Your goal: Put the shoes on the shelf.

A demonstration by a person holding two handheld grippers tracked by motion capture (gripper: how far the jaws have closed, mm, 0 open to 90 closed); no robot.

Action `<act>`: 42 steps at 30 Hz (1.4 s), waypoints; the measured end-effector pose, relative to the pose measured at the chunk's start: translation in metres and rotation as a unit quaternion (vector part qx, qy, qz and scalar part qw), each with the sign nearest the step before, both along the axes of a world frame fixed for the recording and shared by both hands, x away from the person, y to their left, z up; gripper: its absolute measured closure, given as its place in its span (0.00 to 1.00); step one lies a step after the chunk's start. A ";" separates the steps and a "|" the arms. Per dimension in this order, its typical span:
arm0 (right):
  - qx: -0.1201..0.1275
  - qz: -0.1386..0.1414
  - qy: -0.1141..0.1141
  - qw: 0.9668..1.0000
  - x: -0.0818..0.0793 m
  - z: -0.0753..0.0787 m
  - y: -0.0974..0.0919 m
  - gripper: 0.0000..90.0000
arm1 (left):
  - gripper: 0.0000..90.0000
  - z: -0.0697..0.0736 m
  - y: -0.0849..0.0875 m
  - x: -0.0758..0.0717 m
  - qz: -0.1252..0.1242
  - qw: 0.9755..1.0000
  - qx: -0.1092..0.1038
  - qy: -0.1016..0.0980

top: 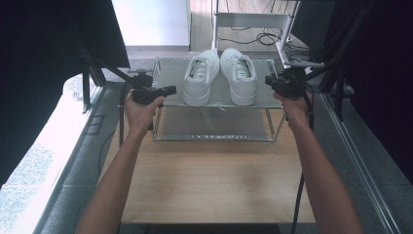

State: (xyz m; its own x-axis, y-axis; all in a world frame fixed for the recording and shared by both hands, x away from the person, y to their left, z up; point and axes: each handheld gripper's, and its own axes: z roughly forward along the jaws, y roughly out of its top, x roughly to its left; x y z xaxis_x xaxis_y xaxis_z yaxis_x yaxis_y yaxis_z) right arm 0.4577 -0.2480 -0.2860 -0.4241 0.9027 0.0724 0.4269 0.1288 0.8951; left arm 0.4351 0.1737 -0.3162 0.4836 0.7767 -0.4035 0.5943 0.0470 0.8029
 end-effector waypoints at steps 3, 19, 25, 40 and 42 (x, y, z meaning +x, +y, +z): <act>-0.010 0.005 0.005 1.000 0.001 -0.007 0.002 1.00 | 0.99 -0.004 -0.002 0.002 -0.004 1.000 -0.001 0.005; -0.034 0.017 0.020 0.999 0.008 -0.026 0.018 1.00 | 1.00 -0.015 -0.019 0.013 -0.002 1.000 -0.010 0.022; -0.038 0.023 0.021 0.999 0.007 -0.024 0.022 1.00 | 1.00 -0.014 -0.022 0.012 -0.002 0.999 -0.027 0.024; -0.027 0.058 0.030 0.998 0.005 -0.026 0.035 1.00 | 1.00 -0.019 -0.057 0.015 -0.050 0.997 -0.042 0.033; -0.023 0.065 0.030 0.997 0.005 -0.026 0.034 1.00 | 0.99 -0.022 -0.054 0.015 -0.050 0.997 -0.053 0.031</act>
